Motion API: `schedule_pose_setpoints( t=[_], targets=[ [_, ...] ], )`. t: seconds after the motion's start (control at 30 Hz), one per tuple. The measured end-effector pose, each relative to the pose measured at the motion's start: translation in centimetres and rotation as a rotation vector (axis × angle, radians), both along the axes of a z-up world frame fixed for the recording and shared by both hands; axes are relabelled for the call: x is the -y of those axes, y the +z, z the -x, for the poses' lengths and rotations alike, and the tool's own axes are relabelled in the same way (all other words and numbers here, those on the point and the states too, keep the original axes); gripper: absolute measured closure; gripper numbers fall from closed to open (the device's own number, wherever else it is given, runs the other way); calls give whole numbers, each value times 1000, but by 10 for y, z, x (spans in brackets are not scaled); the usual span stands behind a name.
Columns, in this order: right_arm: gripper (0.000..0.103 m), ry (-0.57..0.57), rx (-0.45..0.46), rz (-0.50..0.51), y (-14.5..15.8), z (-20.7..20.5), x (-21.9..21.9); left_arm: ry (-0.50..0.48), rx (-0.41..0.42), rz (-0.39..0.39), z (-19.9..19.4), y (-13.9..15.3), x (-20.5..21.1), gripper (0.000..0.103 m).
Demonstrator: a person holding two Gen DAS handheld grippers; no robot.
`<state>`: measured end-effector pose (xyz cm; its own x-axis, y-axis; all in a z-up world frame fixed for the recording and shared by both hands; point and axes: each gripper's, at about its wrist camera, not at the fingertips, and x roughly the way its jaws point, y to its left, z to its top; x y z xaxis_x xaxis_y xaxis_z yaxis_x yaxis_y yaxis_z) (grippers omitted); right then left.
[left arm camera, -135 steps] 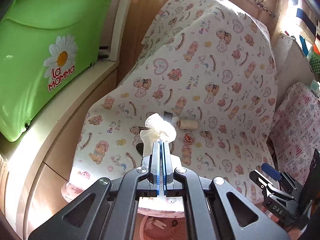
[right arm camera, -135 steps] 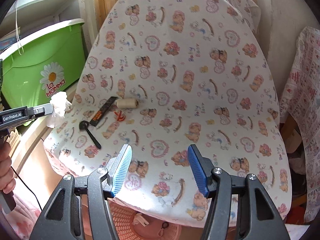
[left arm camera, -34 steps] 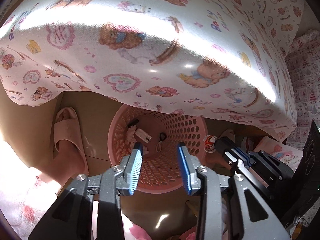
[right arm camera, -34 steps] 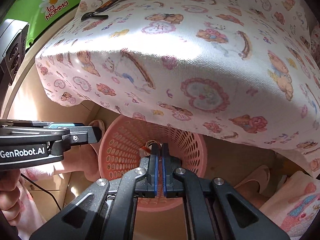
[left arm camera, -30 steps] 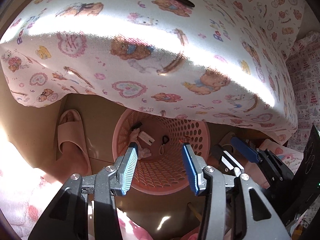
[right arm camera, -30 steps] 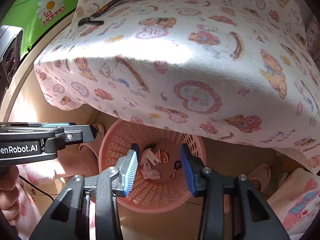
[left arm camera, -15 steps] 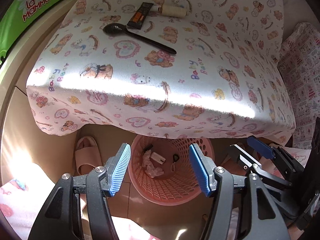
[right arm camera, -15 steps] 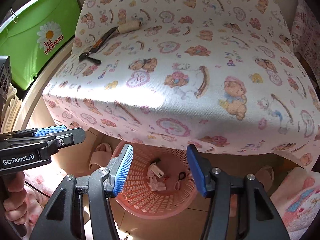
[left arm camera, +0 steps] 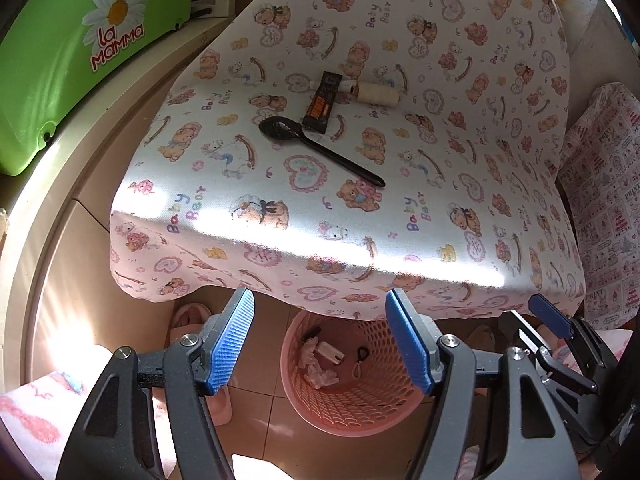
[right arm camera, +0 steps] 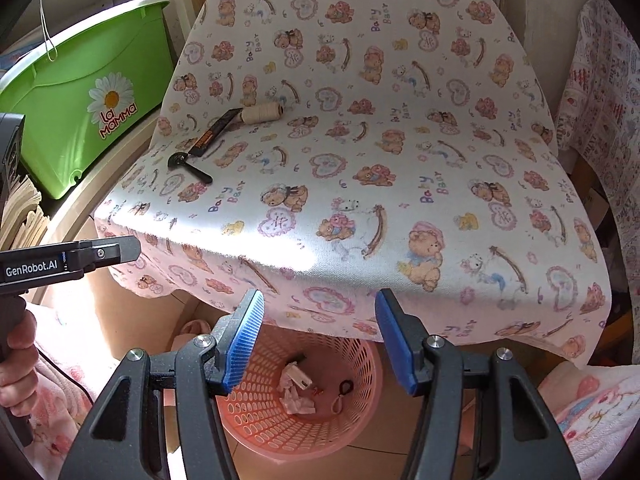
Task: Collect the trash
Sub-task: 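Raise both open tools back toward the chair seat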
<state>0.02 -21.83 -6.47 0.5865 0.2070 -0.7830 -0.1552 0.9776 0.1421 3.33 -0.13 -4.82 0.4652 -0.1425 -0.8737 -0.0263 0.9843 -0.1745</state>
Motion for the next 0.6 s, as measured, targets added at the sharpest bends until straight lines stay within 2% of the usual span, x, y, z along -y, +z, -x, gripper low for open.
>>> schedule_pose_setpoints(
  t=[0.1,0.27,0.43,0.53,0.6],
  targets=[
    [43,0,27,13,6,1,1,5,15,8,-1,4,-4,36],
    [41,-20,50,15,12,-1,5,20,59,-32,-2,12,-10,35],
    [41,-40,63,19,15,-3,11,36,75,-22,-10,14,-12,35],
    [41,-43,88,35,20,-5,12,46,131,-73,-21,26,-11,34],
    [41,-48,112,55,24,-7,12,31,114,-86,-35,31,-11,30]
  ],
)
